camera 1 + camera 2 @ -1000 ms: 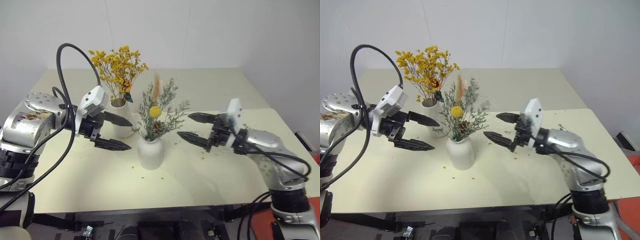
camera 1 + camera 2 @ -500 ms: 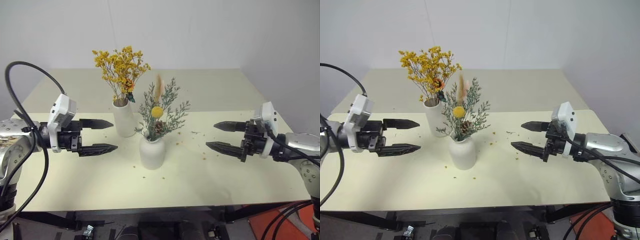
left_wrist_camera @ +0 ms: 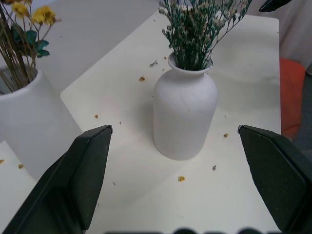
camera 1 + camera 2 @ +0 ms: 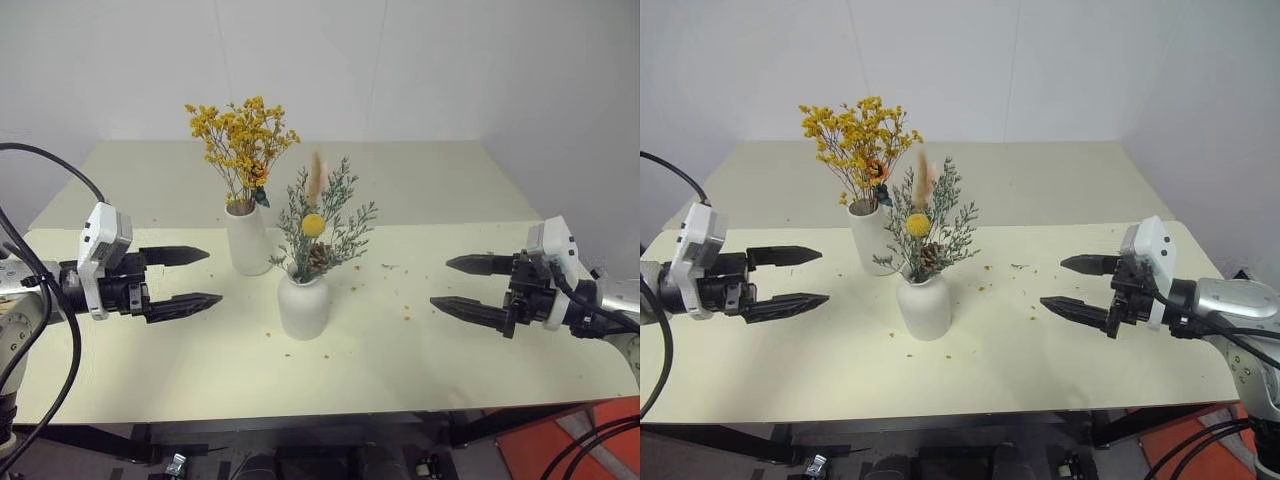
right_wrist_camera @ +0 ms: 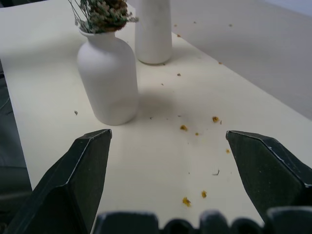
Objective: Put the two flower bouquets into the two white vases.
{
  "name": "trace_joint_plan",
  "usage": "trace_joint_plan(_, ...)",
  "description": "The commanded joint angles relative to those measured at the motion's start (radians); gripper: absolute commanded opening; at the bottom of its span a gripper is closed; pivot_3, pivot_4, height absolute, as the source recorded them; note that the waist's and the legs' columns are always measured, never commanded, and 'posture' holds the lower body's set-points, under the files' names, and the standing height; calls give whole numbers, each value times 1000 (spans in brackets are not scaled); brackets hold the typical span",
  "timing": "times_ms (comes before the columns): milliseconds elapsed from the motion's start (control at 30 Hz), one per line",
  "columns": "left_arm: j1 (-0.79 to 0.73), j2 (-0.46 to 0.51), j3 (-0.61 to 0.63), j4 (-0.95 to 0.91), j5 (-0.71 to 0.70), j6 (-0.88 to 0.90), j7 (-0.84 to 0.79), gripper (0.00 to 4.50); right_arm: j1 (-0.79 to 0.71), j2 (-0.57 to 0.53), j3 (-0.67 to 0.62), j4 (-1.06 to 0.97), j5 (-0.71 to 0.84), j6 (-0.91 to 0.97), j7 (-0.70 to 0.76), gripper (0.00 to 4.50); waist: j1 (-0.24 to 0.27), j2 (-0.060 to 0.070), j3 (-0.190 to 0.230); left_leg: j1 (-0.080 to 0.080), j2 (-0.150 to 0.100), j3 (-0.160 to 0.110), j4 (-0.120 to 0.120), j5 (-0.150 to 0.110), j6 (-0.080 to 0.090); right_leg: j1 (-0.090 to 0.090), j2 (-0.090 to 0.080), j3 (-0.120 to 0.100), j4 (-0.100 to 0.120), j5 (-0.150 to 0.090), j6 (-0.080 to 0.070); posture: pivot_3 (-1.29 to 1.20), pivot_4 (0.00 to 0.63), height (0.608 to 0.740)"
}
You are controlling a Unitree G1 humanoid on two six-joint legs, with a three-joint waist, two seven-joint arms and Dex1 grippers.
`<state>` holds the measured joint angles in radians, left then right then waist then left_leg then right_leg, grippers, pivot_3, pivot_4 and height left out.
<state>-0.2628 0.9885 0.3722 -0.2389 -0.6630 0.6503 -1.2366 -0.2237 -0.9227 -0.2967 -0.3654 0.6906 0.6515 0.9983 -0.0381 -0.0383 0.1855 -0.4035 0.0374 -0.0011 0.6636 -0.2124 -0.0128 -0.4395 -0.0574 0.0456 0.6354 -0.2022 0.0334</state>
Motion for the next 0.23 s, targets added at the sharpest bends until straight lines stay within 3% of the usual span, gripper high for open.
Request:
trace_joint_plan(33, 4, 2, 23, -46, -21, -19, 20, 4500, 2, 0, -48, -42, 12, -11, -25, 4455, 0, 0, 0, 0, 0, 0, 0, 0, 0, 0, 0, 0, 0, 0, 0, 0, 150, 740)
trace_joint_plan(233, -6, 1, 11, -50, -33, -18, 30, 4500, 7, 1, -43, -54, 19, -9, -41, 4455, 1, 0, 0, 0, 0, 0, 0, 0, 0, 0, 0, 0, -1, 0, 0, 0, 150, 740)
